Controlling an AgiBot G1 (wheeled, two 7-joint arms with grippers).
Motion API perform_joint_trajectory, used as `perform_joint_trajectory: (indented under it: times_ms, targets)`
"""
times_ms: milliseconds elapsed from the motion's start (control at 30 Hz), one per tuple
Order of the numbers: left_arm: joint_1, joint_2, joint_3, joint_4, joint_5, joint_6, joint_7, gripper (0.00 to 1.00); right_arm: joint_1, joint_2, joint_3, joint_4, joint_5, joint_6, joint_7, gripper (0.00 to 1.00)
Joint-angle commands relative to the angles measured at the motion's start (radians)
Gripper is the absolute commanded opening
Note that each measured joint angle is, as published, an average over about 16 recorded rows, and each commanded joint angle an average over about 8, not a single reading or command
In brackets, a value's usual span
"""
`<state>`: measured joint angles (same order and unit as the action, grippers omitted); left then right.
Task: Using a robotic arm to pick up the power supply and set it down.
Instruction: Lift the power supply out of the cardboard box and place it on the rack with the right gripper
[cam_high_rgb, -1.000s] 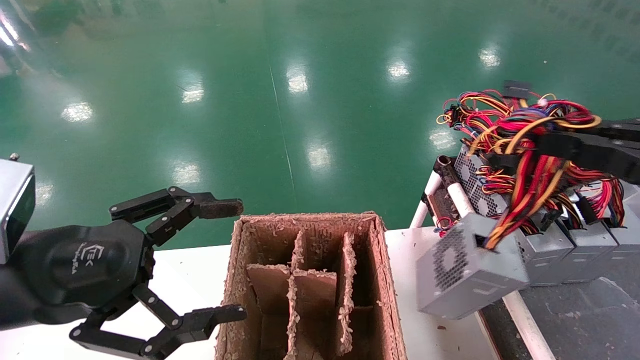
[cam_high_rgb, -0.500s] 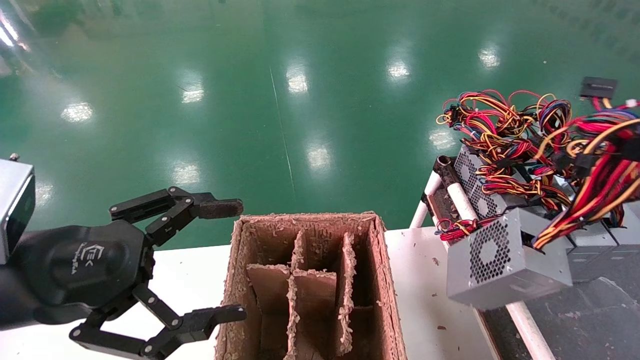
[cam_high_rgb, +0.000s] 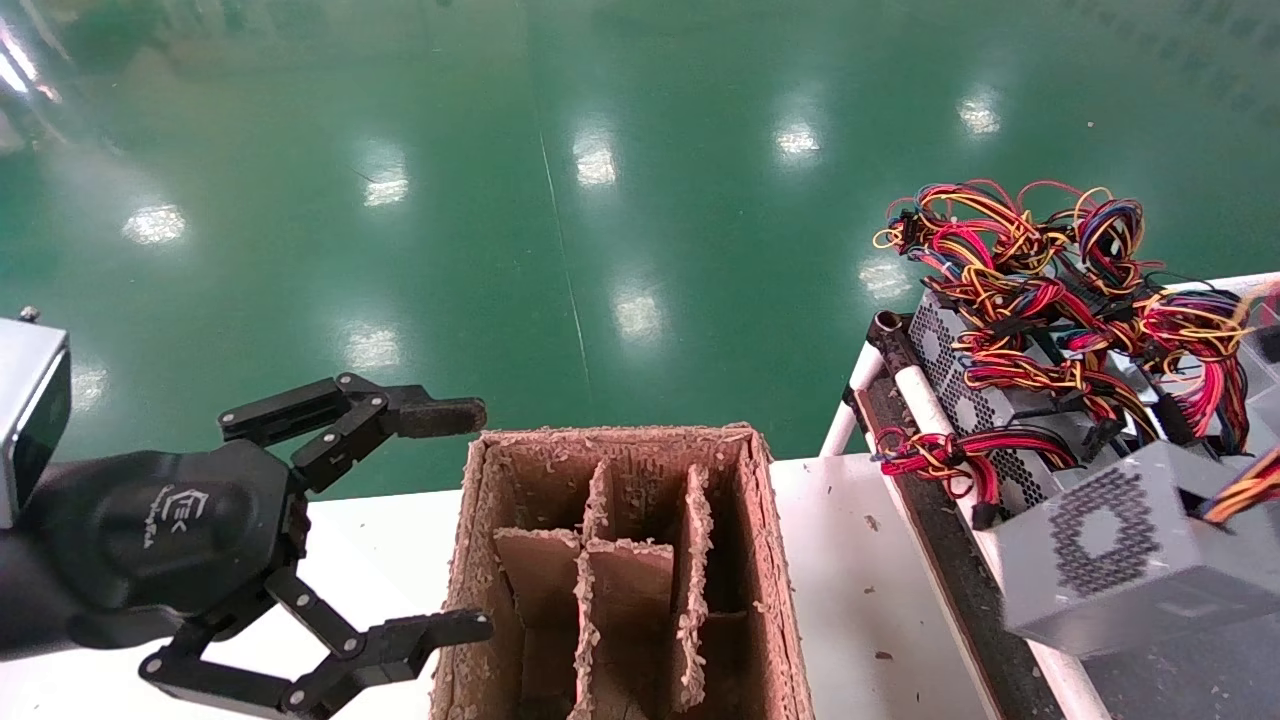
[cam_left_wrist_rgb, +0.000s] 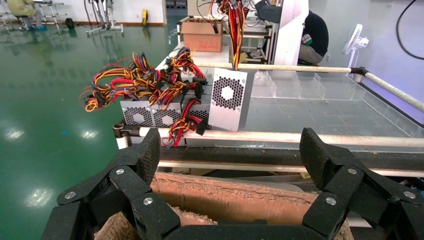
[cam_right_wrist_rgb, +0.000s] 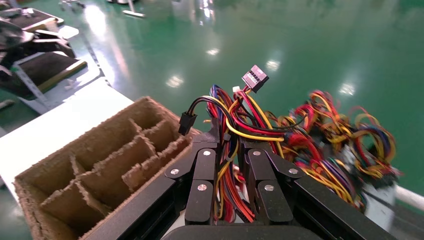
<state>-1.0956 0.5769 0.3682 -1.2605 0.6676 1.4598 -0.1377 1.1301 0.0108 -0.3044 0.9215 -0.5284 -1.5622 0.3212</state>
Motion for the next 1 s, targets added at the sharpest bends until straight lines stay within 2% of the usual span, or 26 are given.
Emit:
perform_joint_trajectory:
  times_ms: [33,333,633,800,1000]
  targets:
    - [0.0,0.0,0.0,0.0,0.0,0.0,0.0,1.0,-0.014,0.02,-0.01,-0.021,0.015,-0.001,-0.015,0.0]
    - [0.0,0.0,0.0,0.0,0.0,0.0,0.0,1.0,-0.021,0.088,-0.109,-0.108,0.088,-0.008,-0.092,0.0]
    - [0.0,0.0,0.0,0.0,0.0,0.0,0.0,1.0,-0.008,0.114,-0.238,-0.153,0.148,0.0,-0.16,0.0]
    - [0.0,0.0,0.0,0.0,0.0,0.0,0.0,1.0,-0.007,0.125,-0.303,-0.133,0.164,0.015,-0.192,0.0]
    - [0.0,0.0,0.0,0.0,0.0,0.0,0.0,1.0,-0.012,0.139,-0.357,-0.053,0.159,0.066,-0.214,0.0]
